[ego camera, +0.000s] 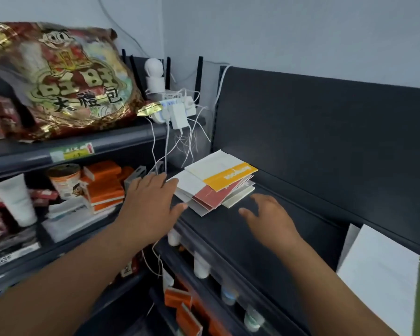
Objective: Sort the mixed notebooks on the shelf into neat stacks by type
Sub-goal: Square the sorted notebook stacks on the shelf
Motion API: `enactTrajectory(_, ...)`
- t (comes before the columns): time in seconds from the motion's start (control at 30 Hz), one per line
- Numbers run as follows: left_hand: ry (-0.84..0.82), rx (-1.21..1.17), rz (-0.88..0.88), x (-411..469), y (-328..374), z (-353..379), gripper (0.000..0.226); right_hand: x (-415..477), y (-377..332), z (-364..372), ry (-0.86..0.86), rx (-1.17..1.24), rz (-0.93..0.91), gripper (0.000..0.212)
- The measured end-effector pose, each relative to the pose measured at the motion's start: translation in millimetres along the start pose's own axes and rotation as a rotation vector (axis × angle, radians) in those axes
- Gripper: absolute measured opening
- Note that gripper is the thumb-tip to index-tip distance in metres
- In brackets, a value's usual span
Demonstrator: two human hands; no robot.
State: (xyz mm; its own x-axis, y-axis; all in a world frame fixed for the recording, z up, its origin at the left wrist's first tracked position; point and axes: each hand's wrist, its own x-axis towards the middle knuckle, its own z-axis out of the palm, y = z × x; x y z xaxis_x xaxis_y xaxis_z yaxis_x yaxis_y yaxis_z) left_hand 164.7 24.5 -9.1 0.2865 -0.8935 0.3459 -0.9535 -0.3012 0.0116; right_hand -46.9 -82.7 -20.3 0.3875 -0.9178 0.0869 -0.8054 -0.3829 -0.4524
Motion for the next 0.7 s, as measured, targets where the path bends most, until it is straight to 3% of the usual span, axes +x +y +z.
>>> enactTrajectory(0.27,-0.049,-0.023,0.051,99,-15,42,0.062,86,-1,21,0.001,0.075,0.095,0.049)
enactTrajectory(0.47,-0.127,-0.05,0.179,159,-27,79,0.059,122,-4,41,-0.001,0.112,0.233,0.054)
enactTrajectory(0.7,-0.331,-0.155,0.259,213,-43,111,0.066,150,-21,63,0.069,0.392,0.497,0.049)
